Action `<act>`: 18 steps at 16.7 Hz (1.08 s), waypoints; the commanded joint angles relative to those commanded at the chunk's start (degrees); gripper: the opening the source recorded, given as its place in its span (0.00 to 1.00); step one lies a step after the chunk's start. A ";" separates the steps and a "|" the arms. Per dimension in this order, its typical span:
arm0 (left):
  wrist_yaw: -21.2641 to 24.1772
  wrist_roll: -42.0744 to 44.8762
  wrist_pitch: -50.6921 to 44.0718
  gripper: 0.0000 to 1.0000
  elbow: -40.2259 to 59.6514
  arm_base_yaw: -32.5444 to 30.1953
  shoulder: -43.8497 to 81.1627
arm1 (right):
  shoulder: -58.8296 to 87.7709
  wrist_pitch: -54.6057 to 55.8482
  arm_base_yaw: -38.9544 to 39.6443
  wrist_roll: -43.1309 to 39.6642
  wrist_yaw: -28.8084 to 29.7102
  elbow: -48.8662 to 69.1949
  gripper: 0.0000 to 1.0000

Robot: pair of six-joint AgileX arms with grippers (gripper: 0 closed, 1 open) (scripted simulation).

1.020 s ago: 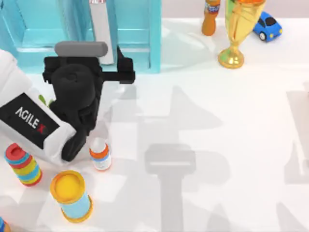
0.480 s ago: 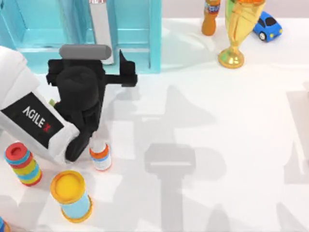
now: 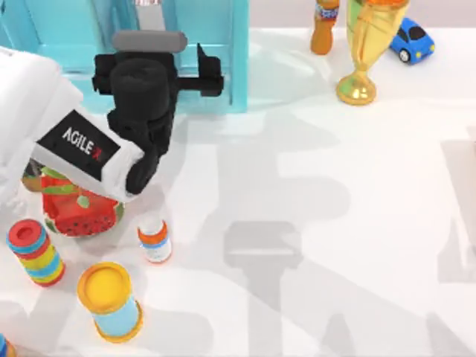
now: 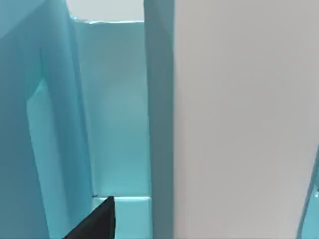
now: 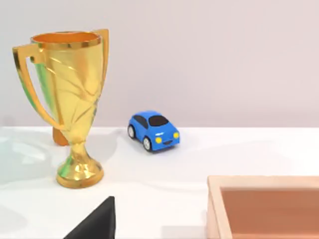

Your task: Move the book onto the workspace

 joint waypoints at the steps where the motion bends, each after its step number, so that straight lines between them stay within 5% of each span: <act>1: 0.51 0.07 -0.87 1.00 2.38 0.49 1.48 | 0.00 0.00 0.00 0.00 0.00 0.00 1.00; 8: 1.94 0.23 -2.09 1.00 6.72 2.07 4.56 | 0.00 0.00 0.00 0.00 0.00 0.00 1.00; 18: 1.94 0.23 -2.09 0.25 6.72 2.07 4.56 | 0.00 0.00 0.00 0.00 0.00 0.00 1.00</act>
